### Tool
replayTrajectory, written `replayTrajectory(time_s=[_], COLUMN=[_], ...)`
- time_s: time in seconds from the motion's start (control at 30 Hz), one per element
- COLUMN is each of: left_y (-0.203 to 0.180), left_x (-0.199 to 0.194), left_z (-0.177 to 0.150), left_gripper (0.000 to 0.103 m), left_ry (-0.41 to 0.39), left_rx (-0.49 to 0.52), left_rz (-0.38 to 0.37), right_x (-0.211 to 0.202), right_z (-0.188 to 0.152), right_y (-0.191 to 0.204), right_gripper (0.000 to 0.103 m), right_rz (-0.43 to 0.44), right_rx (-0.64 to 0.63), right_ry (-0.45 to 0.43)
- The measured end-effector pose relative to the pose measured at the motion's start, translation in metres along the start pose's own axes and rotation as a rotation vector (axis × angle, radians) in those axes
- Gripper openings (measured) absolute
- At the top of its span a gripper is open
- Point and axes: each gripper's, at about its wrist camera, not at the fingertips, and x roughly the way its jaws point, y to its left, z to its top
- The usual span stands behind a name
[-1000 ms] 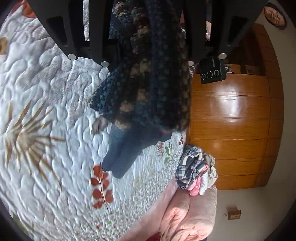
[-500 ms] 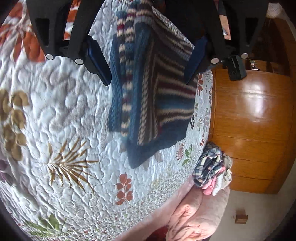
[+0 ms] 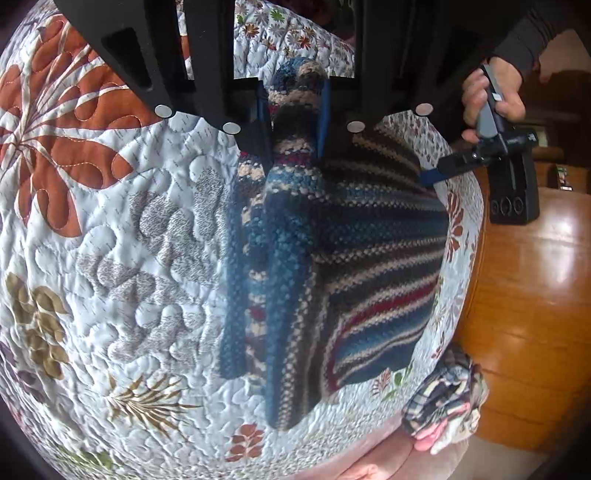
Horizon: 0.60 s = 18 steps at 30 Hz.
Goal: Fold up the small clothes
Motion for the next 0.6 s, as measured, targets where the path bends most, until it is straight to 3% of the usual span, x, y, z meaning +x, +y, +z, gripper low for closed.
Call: replayTrajectory(time_s=[0.1, 0.2, 0.33, 0.4, 0.47, 0.6], left_y=[-0.017, -0.023, -0.022, -0.013, -0.001, -0.014], left_x=[-0.03, -0.042, -0.029, -0.017, -0.001, 0.008], left_z=[0.017, 0.048, 0.093, 0.112, 0.124, 0.133], left_gripper=[0.08, 0.082, 0.082, 0.082, 0.082, 0.09], left_ry=[-0.048, -0.116, -0.117, -0.088, -0.046, 0.003], left_rx=[0.076, 0.078, 0.08, 0.059, 0.027, 0.089], left_rz=[-0.027, -0.059, -0.046, -0.019, -0.008, 0.031], right_x=[-0.027, -0.043, -0.03, -0.013, 0.01, 0.008], right_z=[0.014, 0.047, 0.09, 0.104, 0.105, 0.099], right_y=[0.005, -0.002, 0.006, 0.008, -0.01, -0.024], right_gripper=[0.044, 0.043, 0.032, 0.025, 0.0, 0.0], right_rz=[0.047, 0.019, 0.02, -0.05, -0.132, -0.091], right_rx=[0.0, 0.054, 0.044, 0.002, 0.018, 0.049], right_ry=[-0.063, -0.165, -0.198, -0.179, -0.129, -0.139])
